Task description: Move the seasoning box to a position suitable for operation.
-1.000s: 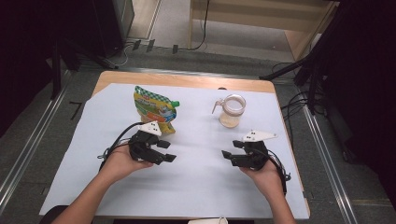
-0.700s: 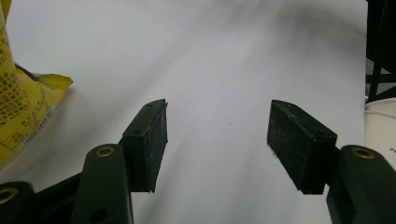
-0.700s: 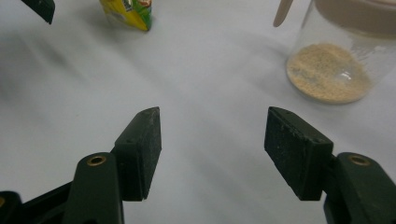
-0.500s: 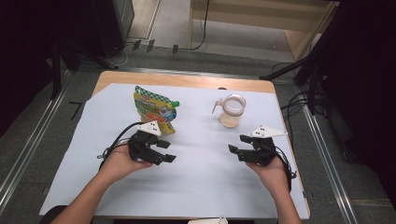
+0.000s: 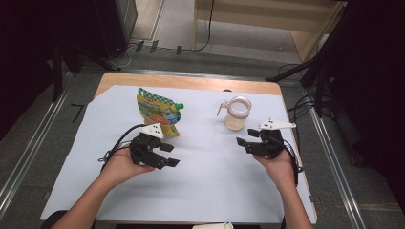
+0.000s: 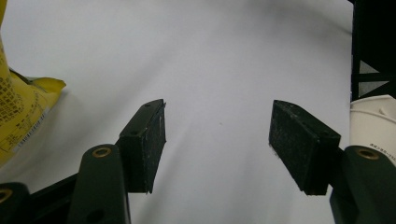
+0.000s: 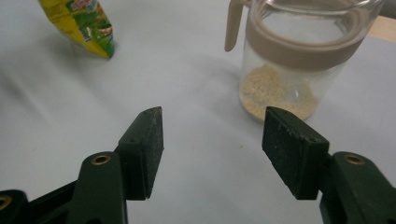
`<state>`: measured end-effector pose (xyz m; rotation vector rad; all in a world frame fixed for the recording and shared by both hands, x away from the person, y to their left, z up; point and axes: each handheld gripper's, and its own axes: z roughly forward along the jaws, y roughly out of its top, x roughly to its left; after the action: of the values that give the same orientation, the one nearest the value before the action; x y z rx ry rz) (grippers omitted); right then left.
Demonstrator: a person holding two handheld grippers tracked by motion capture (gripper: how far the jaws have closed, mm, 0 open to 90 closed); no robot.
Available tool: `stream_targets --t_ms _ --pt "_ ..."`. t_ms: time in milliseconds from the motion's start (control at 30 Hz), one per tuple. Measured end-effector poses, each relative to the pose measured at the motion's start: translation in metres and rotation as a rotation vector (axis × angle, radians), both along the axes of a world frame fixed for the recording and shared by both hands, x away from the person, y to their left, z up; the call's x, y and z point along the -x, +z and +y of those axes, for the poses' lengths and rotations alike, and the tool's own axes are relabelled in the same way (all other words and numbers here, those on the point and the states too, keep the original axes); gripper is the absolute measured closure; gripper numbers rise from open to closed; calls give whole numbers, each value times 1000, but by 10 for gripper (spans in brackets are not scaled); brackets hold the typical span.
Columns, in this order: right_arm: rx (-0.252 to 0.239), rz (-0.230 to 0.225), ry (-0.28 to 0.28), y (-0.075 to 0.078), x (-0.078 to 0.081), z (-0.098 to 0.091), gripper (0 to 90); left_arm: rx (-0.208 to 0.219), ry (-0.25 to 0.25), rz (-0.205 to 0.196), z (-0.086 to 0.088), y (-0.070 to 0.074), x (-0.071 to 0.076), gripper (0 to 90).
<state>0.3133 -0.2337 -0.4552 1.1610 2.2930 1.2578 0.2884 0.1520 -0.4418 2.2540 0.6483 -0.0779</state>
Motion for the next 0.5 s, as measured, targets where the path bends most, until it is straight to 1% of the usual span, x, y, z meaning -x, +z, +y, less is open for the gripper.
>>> stream_targets --t_ms 67,133,200,233,267,300,333,400,500 --pt "-6 -5 -13 2 -7 -1 393 0 0 -4 2 0 0 375" --pt "-13 -13 -31 3 -14 -2 385 7 13 -4 3 1 0 375" --pt "-10 -12 -51 3 -22 -4 378 1 16 -5 5 1 0 375" --pt "-9 -15 -63 3 -25 -5 374 6 17 3 5 2 -1 378" --pt "-13 -13 -76 2 -29 -7 357 16 18 8 6 2 -1 382" --pt "-17 -7 -90 1 -33 -8 328 16 17 8 6 3 0 385" --pt "-26 3 -101 -1 -36 -10 316 14 18 6 5 3 0 386" --pt "-25 15 -122 -4 -41 -13 297 12 16 2 5 3 1 387" --pt "-38 20 -140 -11 -47 -15 252 1 8 0 4 2 2 388"
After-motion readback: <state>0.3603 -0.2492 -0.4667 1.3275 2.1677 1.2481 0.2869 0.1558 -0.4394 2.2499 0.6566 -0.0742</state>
